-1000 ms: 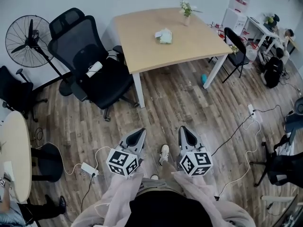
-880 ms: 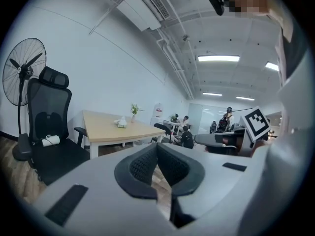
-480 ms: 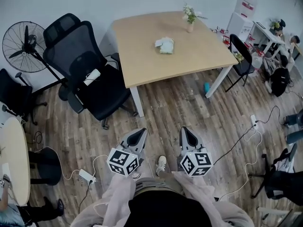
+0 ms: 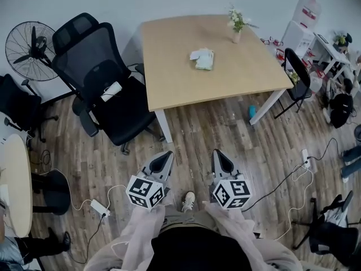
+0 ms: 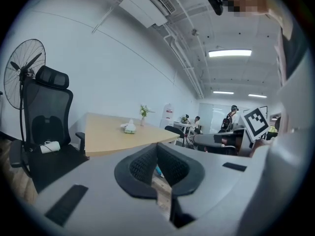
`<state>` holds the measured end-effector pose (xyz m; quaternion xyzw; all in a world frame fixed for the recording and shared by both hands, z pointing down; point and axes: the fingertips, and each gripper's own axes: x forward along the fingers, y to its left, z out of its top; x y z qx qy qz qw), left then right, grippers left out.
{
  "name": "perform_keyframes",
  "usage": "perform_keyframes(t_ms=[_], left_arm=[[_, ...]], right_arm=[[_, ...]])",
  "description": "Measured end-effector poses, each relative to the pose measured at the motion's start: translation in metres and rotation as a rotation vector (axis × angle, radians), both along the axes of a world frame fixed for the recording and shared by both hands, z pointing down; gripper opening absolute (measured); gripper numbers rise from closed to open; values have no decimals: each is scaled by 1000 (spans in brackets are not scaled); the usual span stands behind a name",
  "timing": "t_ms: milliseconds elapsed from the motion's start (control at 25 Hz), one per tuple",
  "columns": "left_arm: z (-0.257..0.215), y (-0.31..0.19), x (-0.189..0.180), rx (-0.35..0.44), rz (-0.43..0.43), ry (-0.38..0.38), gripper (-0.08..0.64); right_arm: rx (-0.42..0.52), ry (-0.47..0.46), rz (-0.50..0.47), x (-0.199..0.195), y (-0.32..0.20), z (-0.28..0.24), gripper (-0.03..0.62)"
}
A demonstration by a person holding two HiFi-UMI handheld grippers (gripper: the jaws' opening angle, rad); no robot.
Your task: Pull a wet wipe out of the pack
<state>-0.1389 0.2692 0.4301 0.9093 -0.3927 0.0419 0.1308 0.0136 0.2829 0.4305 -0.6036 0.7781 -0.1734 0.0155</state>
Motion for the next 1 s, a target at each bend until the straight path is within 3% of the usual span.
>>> perform_keyframes(t_ms=[480, 1000], left_arm=[[8, -6, -4, -32, -26, 2, 12], [10, -54, 23, -35, 29, -6, 12]], right_arm=[[-32, -8, -19, 0, -12, 11, 14], [-62, -19, 23, 20, -46, 18, 14]])
